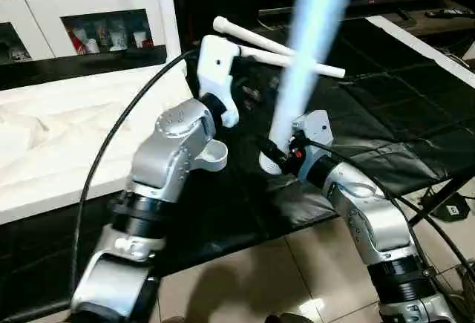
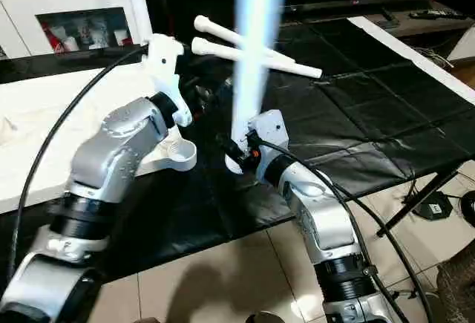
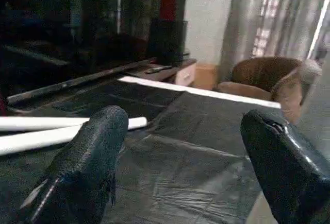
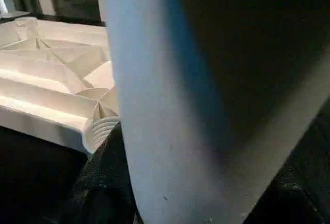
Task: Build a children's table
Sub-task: Move to table
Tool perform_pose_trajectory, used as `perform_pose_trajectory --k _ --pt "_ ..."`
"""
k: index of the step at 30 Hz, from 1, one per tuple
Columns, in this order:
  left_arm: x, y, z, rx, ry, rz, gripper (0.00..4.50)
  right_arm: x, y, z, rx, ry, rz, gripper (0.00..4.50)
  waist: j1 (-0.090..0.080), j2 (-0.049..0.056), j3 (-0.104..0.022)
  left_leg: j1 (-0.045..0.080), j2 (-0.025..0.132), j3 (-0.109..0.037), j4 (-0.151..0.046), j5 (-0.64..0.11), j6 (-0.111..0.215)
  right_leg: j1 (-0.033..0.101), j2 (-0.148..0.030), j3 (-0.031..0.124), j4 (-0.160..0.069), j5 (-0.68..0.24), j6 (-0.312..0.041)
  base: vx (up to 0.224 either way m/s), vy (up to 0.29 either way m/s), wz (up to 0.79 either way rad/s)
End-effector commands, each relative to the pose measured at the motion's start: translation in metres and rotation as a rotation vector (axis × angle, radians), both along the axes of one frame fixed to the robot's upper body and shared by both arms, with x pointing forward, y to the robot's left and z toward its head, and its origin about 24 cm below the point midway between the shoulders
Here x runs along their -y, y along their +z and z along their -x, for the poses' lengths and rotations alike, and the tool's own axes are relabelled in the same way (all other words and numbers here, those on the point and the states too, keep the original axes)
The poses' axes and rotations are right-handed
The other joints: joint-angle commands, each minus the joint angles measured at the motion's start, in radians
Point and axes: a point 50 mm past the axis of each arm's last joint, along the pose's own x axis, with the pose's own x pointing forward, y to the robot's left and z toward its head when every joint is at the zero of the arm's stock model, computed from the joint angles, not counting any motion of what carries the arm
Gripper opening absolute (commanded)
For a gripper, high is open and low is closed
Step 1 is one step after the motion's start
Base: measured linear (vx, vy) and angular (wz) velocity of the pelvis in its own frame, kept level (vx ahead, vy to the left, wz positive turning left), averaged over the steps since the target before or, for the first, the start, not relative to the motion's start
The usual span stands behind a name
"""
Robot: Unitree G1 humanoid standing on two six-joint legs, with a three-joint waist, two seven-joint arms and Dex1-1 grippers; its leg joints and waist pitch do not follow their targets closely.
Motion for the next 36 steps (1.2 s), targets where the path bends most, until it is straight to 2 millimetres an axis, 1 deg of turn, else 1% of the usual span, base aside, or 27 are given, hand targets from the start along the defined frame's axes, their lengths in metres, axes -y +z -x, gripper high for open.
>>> perform_pose_trajectory --k 1,3,6,7,8,9,10,11,12,13,14,16,17,18,19,20,21,22,23,24,25,26,27,28,32,33,36 --pt "0.007 0.003 0.008 0.023 -0.072 -0.004 4.01 0.001 0.004 -0.004 -0.004 -0.010 -0.009 1.95 0.001 -0.003 -0.071 -0.004 0.022 0.008 -0.073 -0.079 0.052 0.075 -0.050 0.043 -0.065 -0.186 -0.209 0.000 0.000 0.00" --pt "0.004 0.001 0.006 0.024 -0.052 -0.005 4.01 0.002 0.003 -0.006 -0.003 -0.030 -0.002 1.95 0.001 -0.003 -0.069 -0.002 0.023 0.008 -0.074 -0.094 0.040 0.072 -0.049 0.043 -0.069 -0.225 -0.191 0.000 0.000 0.00" --pt "-0.016 -0.003 -0.008 0.007 0.102 -0.012 4.01 0.011 0.006 -0.010 0.003 -0.091 -0.021 1.95 -0.002 -0.004 -0.070 -0.004 0.020 0.008 -0.074 -0.090 0.031 0.073 -0.049 0.043 -0.069 -0.228 -0.182 0.000 0.000 0.00" --pt "-0.043 -0.009 -0.021 -0.029 0.279 -0.020 4.01 0.022 0.010 -0.012 0.004 -0.137 -0.049 1.95 -0.002 -0.003 -0.072 -0.004 0.017 0.008 -0.072 -0.089 0.030 0.074 -0.045 0.043 -0.069 -0.219 -0.172 0.000 0.000 0.00" --pt "-0.051 -0.011 -0.024 -0.039 0.326 -0.026 4.01 0.025 0.010 -0.012 0.002 -0.147 -0.054 1.95 -0.002 -0.003 -0.072 -0.004 0.015 0.006 -0.073 -0.084 0.031 0.077 -0.044 0.042 -0.067 -0.206 -0.162 0.000 0.000 0.00" --pt "-0.051 -0.011 -0.024 -0.039 0.326 -0.026 4.01 0.025 0.010 -0.012 0.002 -0.147 -0.054 1.95 -0.004 -0.004 -0.072 -0.007 0.014 0.005 -0.074 -0.076 0.030 0.080 -0.043 0.041 -0.066 -0.201 -0.158 0.000 0.000 0.00" --pt "-0.063 -0.015 -0.025 -0.040 0.385 -0.041 4.01 0.030 0.013 -0.011 0.020 -0.176 -0.078 1.95 -0.003 0.003 -0.077 -0.003 0.016 0.005 -0.071 -0.060 0.030 0.077 -0.044 0.042 -0.066 -0.177 -0.159 0.000 0.000 0.00" --pt "-0.081 -0.022 -0.024 -0.049 0.459 -0.060 4.01 0.040 0.016 -0.011 0.014 -0.256 -0.114 1.95 -0.004 0.003 -0.077 -0.003 0.017 0.005 -0.071 -0.053 0.030 0.076 -0.044 0.042 -0.063 -0.164 -0.163 0.000 0.000 0.00" --pt "-0.081 -0.022 -0.024 -0.049 0.459 -0.060 4.01 0.040 0.016 -0.011 0.014 -0.256 -0.114 1.95 -0.004 0.003 -0.077 -0.003 0.016 0.005 -0.071 -0.036 0.034 0.077 -0.044 0.042 -0.059 -0.135 -0.174 0.000 0.000 0.00" --pt "-0.100 -0.033 -0.017 -0.078 0.525 -0.072 4.01 0.050 0.013 -0.007 -0.035 -0.329 -0.114 1.95 -0.003 0.010 -0.078 -0.001 0.018 0.004 -0.071 -0.025 0.033 0.076 -0.042 0.042 -0.056 -0.119 -0.181 0.000 0.000 0.00" --pt "-0.106 -0.037 -0.014 -0.084 0.542 -0.078 4.01 0.053 0.012 -0.005 -0.045 -0.345 -0.107 1.95 -0.005 0.008 -0.078 -0.003 0.019 0.004 -0.071 -0.007 0.037 0.077 -0.041 0.041 -0.053 -0.087 -0.192 0.000 0.000 0.00" --pt "-0.113 -0.042 -0.008 -0.101 0.566 -0.075 4.01 0.058 0.009 -0.002 -0.064 -0.407 -0.103 1.95 -0.002 0.011 -0.079 0.001 0.020 0.007 -0.071 -0.008 0.040 0.074 -0.042 0.041 -0.053 -0.079 -0.207 0.000 0.000 0.00" --pt "-0.118 -0.047 -0.002 -0.102 0.591 -0.085 4.01 0.063 0.008 0.001 -0.077 -0.465 -0.124 1.95 -0.003 0.006 -0.077 0.000 0.021 0.008 -0.072 -0.019 0.039 0.073 -0.042 0.042 -0.055 -0.093 -0.206 0.000 0.000 0.00" --pt "-0.122 -0.051 0.004 -0.101 0.608 -0.091 4.01 0.067 0.007 0.004 -0.082 -0.504 -0.136 1.95 0.000 0.010 -0.076 0.003 0.023 0.008 -0.075 -0.047 0.037 0.069 -0.044 0.042 -0.059 -0.136 -0.204 0.000 0.000 0.00" --pt "-0.126 -0.057 0.011 -0.112 0.624 -0.106 4.01 0.071 0.006 0.008 -0.063 -0.532 -0.109 1.95 0.001 0.009 -0.073 0.003 0.026 0.008 -0.078 -0.073 0.027 0.067 -0.045 0.042 -0.063 -0.174 -0.194 0.000 0.000 0.00" --pt "-0.130 -0.062 0.017 -0.115 0.648 -0.121 4.01 0.072 0.008 0.011 -0.017 -0.532 -0.085 1.95 0.001 0.006 -0.071 0.001 0.028 0.007 -0.080 -0.091 0.022 0.068 -0.046 0.041 -0.065 -0.196 -0.186 0.000 0.000 0.00" --pt "-0.132 -0.065 0.021 -0.120 0.663 -0.125 4.01 0.072 0.009 0.012 -0.005 -0.525 -0.080 1.95 0.001 0.010 -0.067 0.004 0.025 0.009 -0.082 -0.129 0.014 0.063 -0.045 0.041 -0.073 -0.254 -0.166 0.000 0.000 0.00" --pt "-0.133 -0.067 0.023 -0.123 0.673 -0.128 4.01 0.071 0.009 0.013 0.003 -0.520 -0.076 1.95 0.001 0.010 -0.067 0.004 0.025 0.009 -0.082 -0.129 0.014 0.063 -0.045 0.041 -0.073 -0.254 -0.166 0.000 0.000 0.00" --pt "-0.135 -0.074 0.031 -0.138 0.691 -0.121 4.01 0.071 0.011 0.015 0.036 -0.515 -0.033 1.95 -0.003 0.006 -0.065 -0.001 0.024 0.006 -0.084 -0.164 0.005 0.065 -0.045 0.041 -0.077 -0.314 -0.134 0.000 0.000 0.00" --pt "-0.135 -0.079 0.039 -0.149 0.701 -0.111 4.01 0.067 0.013 0.018 0.039 -0.469 -0.046 1.95 -0.005 0.005 -0.062 0.001 0.020 0.008 -0.085 -0.186 0.004 0.060 -0.042 0.041 -0.084 -0.353 -0.114 0.000 0.000 0.00" --pt "-0.134 -0.082 0.046 -0.151 0.701 -0.104 4.01 0.067 0.016 0.019 0.069 -0.470 -0.046 1.95 -0.006 0.007 -0.061 -0.002 0.023 0.006 -0.086 -0.201 0.005 0.060 -0.045 0.042 -0.086 -0.376 -0.101 0.000 0.000 0.00" --pt "-0.133 -0.084 0.050 -0.151 0.699 -0.101 4.01 0.067 0.018 0.020 0.086 -0.473 -0.046 1.95 -0.009 0.005 -0.058 -0.002 0.022 0.006 -0.087 -0.217 0.007 0.055 -0.043 0.041 -0.093 -0.410 -0.085 0.000 0.000 0.00" --pt "-0.132 -0.084 0.051 -0.151 0.699 -0.100 4.01 0.067 0.018 0.020 0.091 -0.475 -0.046 1.95 -0.009 0.006 -0.060 0.001 0.022 0.005 -0.086 -0.224 0.006 0.053 -0.044 0.041 -0.092 -0.421 -0.081 0.000 0.000 0.00" --pt "-0.129 -0.086 0.057 -0.159 0.707 -0.083 4.01 0.068 0.017 0.022 0.070 -0.509 -0.082 1.95 -0.011 0.006 -0.059 -0.001 0.022 0.005 -0.088 -0.227 0.007 0.053 -0.042 0.041 -0.095 -0.434 -0.071 0.000 0.000 0.00" --pt "-0.127 -0.086 0.062 -0.150 0.724 -0.079 4.01 0.064 0.009 0.029 -0.015 -0.514 -0.151 1.95 -0.010 0.006 -0.059 0.003 0.020 0.003 -0.088 -0.236 0.009 0.046 -0.036 0.041 -0.097 -0.427 -0.051 0.000 0.000 0.00" --pt "-0.127 -0.086 0.062 -0.145 0.724 -0.077 4.01 0.063 0.008 0.031 -0.015 -0.514 -0.158 1.95 -0.010 0.007 -0.058 0.001 0.020 0.001 -0.090 -0.243 0.008 0.046 -0.036 0.040 -0.097 -0.427 -0.051 0.000 0.000 0.00" --pt "-0.129 -0.083 0.062 -0.140 0.715 -0.063 4.01 0.059 0.002 0.034 -0.056 -0.498 -0.168 1.95 -0.010 0.009 -0.061 -0.004 0.020 -0.002 -0.091 -0.217 0.000 0.052 -0.036 0.041 -0.090 -0.376 -0.053 0.000 0.000 0.00"
